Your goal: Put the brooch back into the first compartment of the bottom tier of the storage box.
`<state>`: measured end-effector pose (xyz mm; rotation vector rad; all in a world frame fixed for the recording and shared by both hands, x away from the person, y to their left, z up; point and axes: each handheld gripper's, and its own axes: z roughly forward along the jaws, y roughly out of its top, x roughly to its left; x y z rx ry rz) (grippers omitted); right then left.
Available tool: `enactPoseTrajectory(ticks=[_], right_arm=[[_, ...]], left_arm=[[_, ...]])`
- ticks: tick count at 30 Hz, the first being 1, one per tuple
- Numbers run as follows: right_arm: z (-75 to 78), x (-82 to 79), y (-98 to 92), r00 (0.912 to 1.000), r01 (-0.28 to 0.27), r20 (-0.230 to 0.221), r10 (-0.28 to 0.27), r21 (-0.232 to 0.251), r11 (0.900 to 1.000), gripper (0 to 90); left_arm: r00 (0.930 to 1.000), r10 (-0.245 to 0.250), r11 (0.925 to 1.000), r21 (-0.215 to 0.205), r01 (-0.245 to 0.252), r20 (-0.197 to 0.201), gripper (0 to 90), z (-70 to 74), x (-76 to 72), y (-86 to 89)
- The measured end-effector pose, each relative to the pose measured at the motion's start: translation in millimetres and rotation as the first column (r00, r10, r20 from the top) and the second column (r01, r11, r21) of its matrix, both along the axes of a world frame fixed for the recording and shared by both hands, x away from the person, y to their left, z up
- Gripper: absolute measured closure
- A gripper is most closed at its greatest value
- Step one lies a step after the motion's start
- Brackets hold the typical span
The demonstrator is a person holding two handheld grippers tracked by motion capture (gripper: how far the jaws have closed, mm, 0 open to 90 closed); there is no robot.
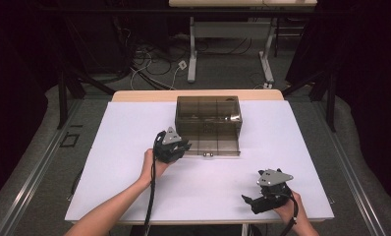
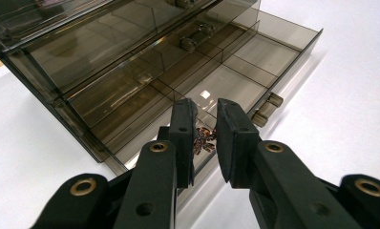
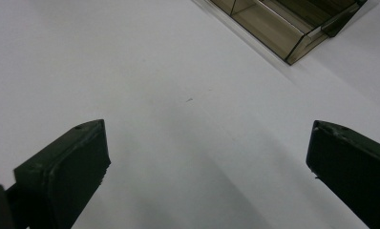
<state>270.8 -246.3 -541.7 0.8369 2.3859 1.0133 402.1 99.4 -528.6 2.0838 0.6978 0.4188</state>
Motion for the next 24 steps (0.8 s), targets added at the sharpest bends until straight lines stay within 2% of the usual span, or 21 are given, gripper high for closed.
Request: enactPoseTrajectory(ticks=[24], right_arm=[[-2.0, 0.5, 1.0, 1.0000, 0.000, -0.008, 0.000, 0.000, 1.000, 0.0]], left_arm=[[0.9997, 0.022, 0.9992, -0.034, -0.021, 0.014, 76.9, -4.2, 9.7, 1.7]])
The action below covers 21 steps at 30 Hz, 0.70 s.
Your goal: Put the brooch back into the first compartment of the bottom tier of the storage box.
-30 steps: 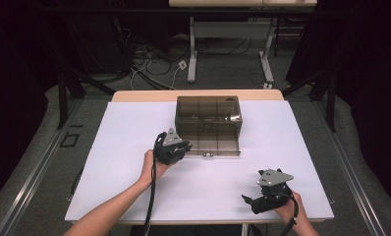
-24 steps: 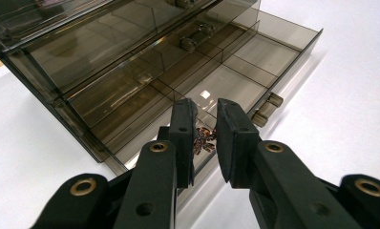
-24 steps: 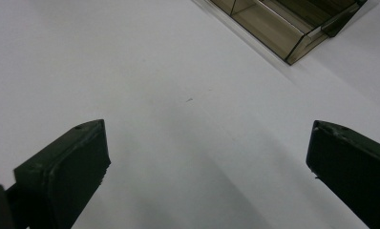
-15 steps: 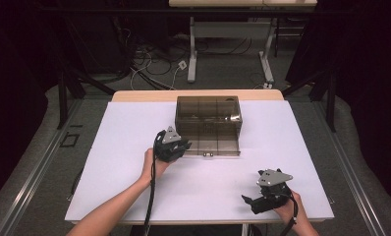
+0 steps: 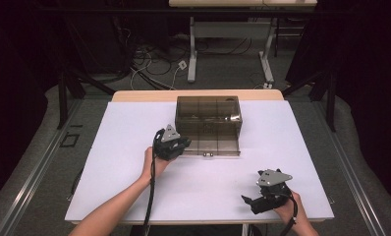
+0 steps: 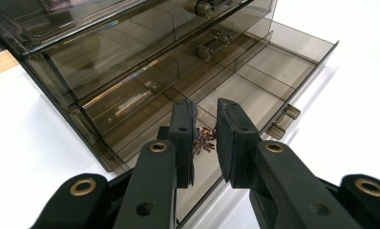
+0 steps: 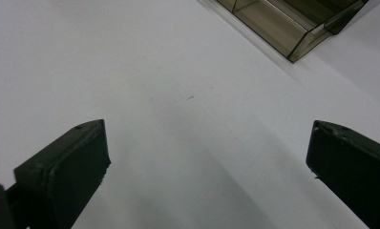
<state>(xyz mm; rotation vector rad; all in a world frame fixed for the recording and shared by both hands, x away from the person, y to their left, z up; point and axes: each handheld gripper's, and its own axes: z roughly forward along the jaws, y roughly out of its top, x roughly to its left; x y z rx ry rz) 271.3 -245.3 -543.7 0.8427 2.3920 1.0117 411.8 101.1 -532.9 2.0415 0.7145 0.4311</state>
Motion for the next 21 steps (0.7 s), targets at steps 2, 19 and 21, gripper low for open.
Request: enactPoseTrajectory(ticks=[2, 19, 21], right_arm=[[-0.1, 0.4, 0.0, 1.0000, -0.004, 0.002, 0.004, -0.003, 1.000, 0.0], [-0.1, 0.3, 0.0, 0.9999, -0.011, -0.001, 0.011, -0.012, 1.000, 0.1], [-0.3, 0.0, 0.3, 1.0000, -0.008, -0.004, 0.008, -0.009, 1.000, 0.1]], left_arm=[[1.0000, 0.001, 1.0000, 0.001, -0.001, 0.005, 77.0, -0.5, 0.8, 0.2], [0.9997, 0.023, 0.9997, 0.012, -0.023, -0.006, 76.9, -7.8, 7.2, 2.5], [0.9997, 0.025, 0.9996, 0.011, -0.025, -0.008, 76.9, -8.7, 7.8, 2.5]])
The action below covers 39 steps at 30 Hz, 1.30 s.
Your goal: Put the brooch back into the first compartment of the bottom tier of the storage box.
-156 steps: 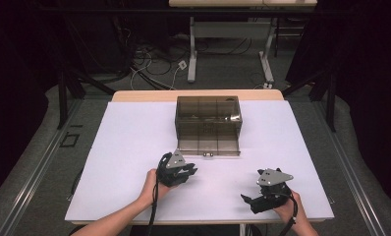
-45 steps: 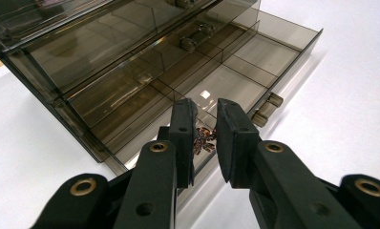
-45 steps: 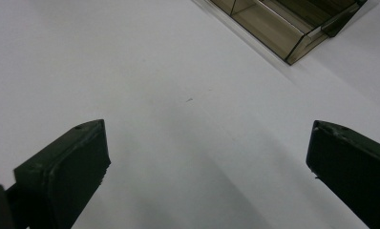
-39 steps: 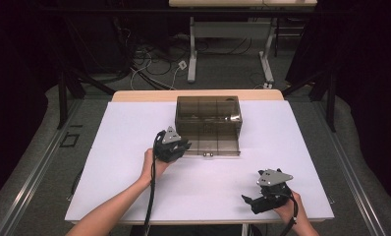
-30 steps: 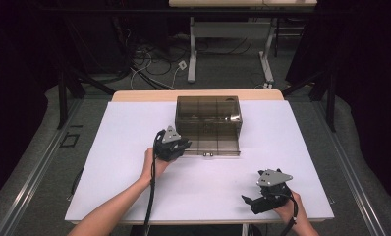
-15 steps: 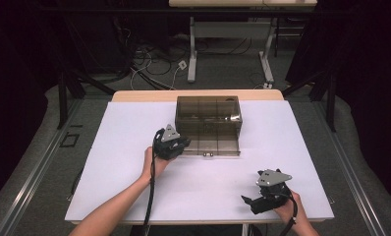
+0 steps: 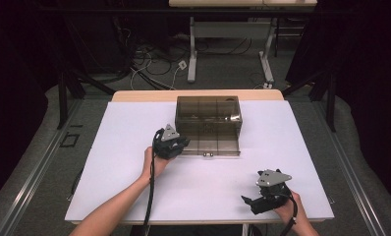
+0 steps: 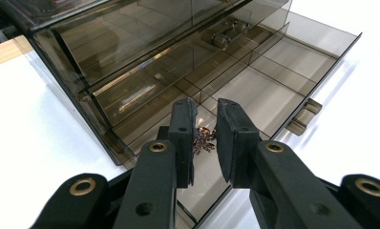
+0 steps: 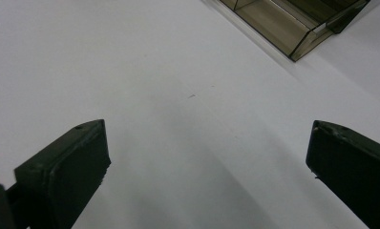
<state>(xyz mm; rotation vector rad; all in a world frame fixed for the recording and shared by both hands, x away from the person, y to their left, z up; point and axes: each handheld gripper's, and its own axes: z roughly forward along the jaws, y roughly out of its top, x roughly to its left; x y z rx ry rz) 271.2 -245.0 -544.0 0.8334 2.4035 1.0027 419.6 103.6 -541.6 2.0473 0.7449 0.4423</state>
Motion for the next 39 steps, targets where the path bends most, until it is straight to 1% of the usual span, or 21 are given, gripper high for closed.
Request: enactPoseTrajectory(ticks=[7, 9, 10, 20, 21, 22, 27, 32, 39], right_arm=[[-0.3, -0.1, 0.2, 1.0000, -0.002, -0.003, 0.002, -0.002, 1.000, 0.1], [-0.4, 0.0, 0.0, 1.0000, 0.000, -0.005, 0.000, -0.001, 1.000, 0.1], [-0.4, 0.0, -0.1, 1.0000, 0.001, -0.006, -0.001, 0.000, 1.000, 0.1], [-0.2, -0.6, -0.3, 1.0000, 0.003, -0.006, -0.003, 0.001, 1.000, 0.1], [-0.4, -0.2, -0.7, 1.0000, -0.003, -0.009, 0.003, 0.003, 1.000, 0.1], [-0.3, -0.1, -1.0, 1.0000, 0.000, -0.008, 0.000, -0.001, 1.000, 0.1], [-0.4, -0.5, -0.5, 1.0000, 0.001, -0.009, 0.000, 0.003, 1.000, 0.1], [0.0, -0.3, -1.3, 1.0000, -0.004, -0.004, 0.004, -0.003, 1.000, 0.1], [0.1, -0.4, -1.2, 1.0000, -0.004, -0.004, 0.004, -0.003, 1.000, 0.1]], left_arm=[[0.9999, 0.001, 0.9999, 0.010, -0.001, -0.013, 76.8, -2.9, 2.0, 0.8], [0.9998, 0.004, 1.0000, 0.005, -0.004, -0.022, 76.9, -4.3, 2.6, 0.7], [0.9998, 0.002, 0.9999, 0.012, -0.002, -0.020, 76.8, -4.3, 3.1, 1.4], [0.9993, 0.008, 0.9999, 0.014, -0.007, -0.036, 76.7, -8.0, 5.1, 0.9], [0.9993, 0.008, 0.9998, 0.020, -0.007, -0.038, 76.7, -8.3, 5.4, 1.1], [0.9992, 0.007, 0.9999, 0.016, -0.006, -0.039, 76.7, -9.1, 5.7, 1.0], [0.9989, 0.010, 0.9995, 0.031, -0.009, -0.046, 76.7, -9.6, 6.2, 1.5], [0.9987, 0.014, 0.9994, 0.032, -0.013, -0.050, 76.8, -10.7, 6.4, 0.9], [0.9983, 0.006, 0.9991, 0.043, -0.004, -0.058, 76.8, -11.7, 6.6, 0.2]])
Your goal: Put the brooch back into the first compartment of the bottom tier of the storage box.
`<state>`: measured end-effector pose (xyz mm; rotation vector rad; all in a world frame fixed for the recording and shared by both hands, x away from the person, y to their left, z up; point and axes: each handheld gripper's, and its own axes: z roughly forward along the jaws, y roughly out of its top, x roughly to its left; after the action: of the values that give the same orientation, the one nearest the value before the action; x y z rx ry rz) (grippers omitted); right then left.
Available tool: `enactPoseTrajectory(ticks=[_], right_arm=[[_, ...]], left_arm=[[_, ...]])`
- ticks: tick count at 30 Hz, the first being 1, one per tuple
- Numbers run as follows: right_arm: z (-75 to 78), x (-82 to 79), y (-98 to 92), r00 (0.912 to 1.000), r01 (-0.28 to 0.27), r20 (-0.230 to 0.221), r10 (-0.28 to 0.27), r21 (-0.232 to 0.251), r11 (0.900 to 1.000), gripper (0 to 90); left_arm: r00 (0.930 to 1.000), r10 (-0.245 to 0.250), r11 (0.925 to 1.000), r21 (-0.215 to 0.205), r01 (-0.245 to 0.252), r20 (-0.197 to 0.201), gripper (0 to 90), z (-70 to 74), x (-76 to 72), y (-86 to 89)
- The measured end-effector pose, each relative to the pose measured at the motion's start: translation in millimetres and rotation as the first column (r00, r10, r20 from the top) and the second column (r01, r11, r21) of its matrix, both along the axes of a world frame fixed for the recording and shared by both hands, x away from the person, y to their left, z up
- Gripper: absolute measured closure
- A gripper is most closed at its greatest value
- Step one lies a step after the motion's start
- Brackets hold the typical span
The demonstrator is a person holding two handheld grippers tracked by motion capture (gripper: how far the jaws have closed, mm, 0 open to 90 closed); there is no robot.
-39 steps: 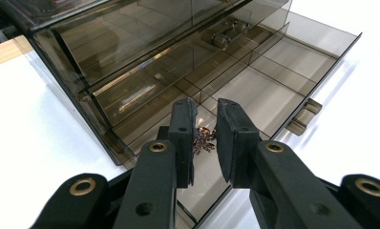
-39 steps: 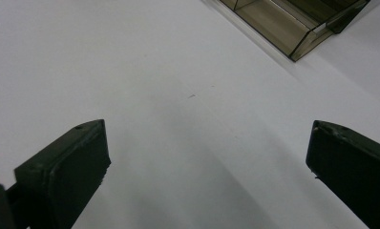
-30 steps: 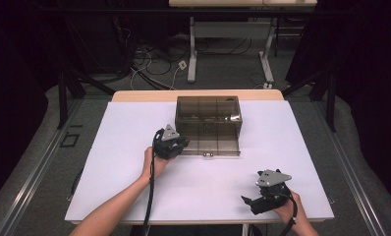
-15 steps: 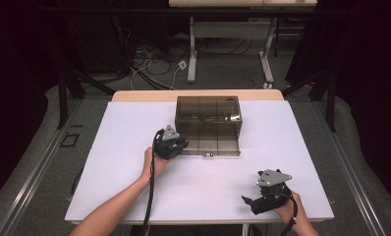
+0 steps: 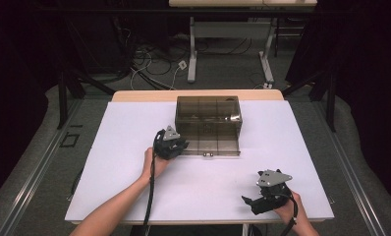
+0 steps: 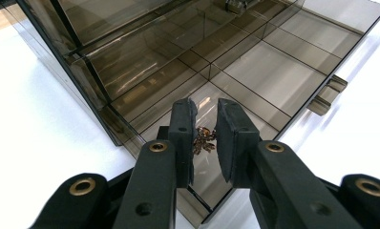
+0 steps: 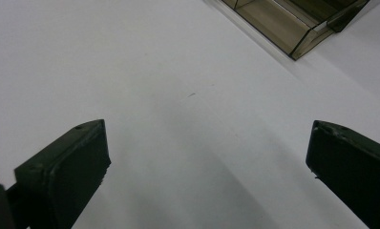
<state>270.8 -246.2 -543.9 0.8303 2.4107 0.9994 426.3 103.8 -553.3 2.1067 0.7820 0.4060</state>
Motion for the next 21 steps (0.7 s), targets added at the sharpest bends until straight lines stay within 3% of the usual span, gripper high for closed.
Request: enactPoseTrajectory(ticks=[21], right_arm=[[0.0, 0.0, -0.1, 1.0000, 0.000, -0.001, 0.000, -0.001, 1.000, 0.1]], left_arm=[[0.9997, -0.021, 0.9997, 0.009, 0.021, -0.009, 76.8, -2.6, 0.5, -2.5]])
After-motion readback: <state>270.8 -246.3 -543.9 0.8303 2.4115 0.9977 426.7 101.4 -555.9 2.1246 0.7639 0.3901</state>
